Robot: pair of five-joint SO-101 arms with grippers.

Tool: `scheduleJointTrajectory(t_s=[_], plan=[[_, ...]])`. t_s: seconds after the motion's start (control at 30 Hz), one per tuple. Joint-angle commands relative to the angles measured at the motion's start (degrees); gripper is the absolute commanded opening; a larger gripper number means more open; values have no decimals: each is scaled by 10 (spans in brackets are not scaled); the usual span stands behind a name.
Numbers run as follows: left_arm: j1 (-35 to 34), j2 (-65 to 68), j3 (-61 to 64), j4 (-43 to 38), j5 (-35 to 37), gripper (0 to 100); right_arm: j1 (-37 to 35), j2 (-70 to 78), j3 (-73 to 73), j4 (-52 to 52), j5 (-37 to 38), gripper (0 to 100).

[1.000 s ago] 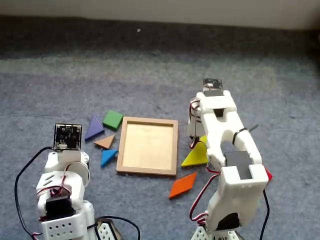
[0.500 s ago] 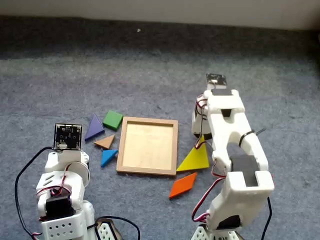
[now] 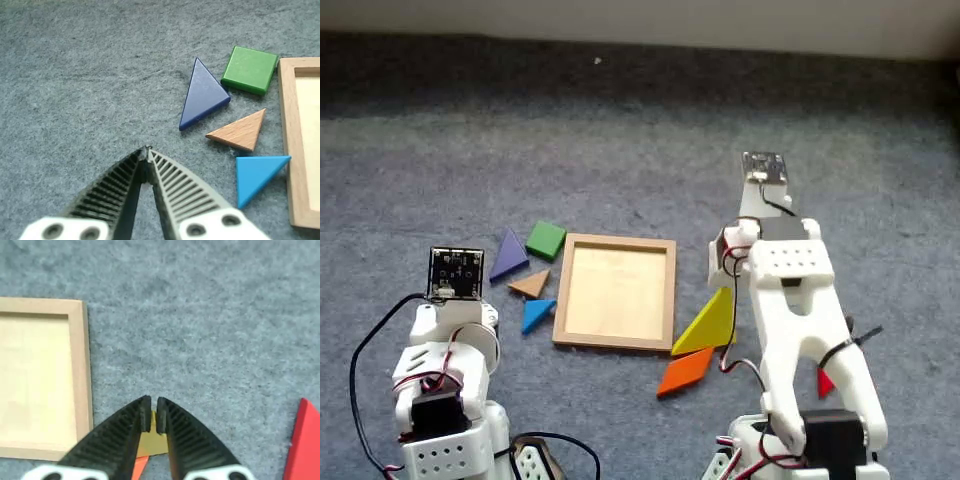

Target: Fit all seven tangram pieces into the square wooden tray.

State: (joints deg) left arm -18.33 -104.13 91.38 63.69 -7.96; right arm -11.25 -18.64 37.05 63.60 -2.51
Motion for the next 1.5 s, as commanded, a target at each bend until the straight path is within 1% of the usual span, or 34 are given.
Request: scheduleJointTrajectory(t_s=[0.0, 0.07, 0.23, 0.3, 0.37, 0.47, 0.57, 0.83, 0.93, 1.1, 1.23, 1.33, 1.47], plan=[[-5, -1, -3, -11, 1, 8, -11, -73, 27, 4, 9, 32], [-5, -1, -3, -11, 1, 8, -12, -99, 45, 27, 10, 46], [-7, -1, -3, -11, 1, 8, -13, -137, 96, 34, 5, 196], [-7, -1, -3, -10, 1, 8, -29, -130, 116, 26, 5, 241], [-7, -1, -3, -9, 1, 8, -50, -117, 131, 9, 5, 261], [-7, -1, -3, -9, 1, 8, -72, -99, 132, 7, 5, 261], [-7, -1, -3, -9, 1, 8, -78, -89, 135, 7, 5, 260], [-7, -1, -3, -9, 1, 8, -78, -92, 131, 12, 9, 260], [-6, -1, -3, -9, 1, 8, -78, -92, 106, 24, 13, 260], [-5, -1, -3, -9, 1, 8, -80, -92, 38, 86, 58, 260], [-6, -1, -3, -9, 1, 8, -107, -92, -11, 136, 94, 260], [-7, -1, -3, -9, 1, 8, -135, -90, -20, 143, 105, 260], [-7, -1, -3, -9, 1, 8, -138, -92, 13, 134, 106, 260]])
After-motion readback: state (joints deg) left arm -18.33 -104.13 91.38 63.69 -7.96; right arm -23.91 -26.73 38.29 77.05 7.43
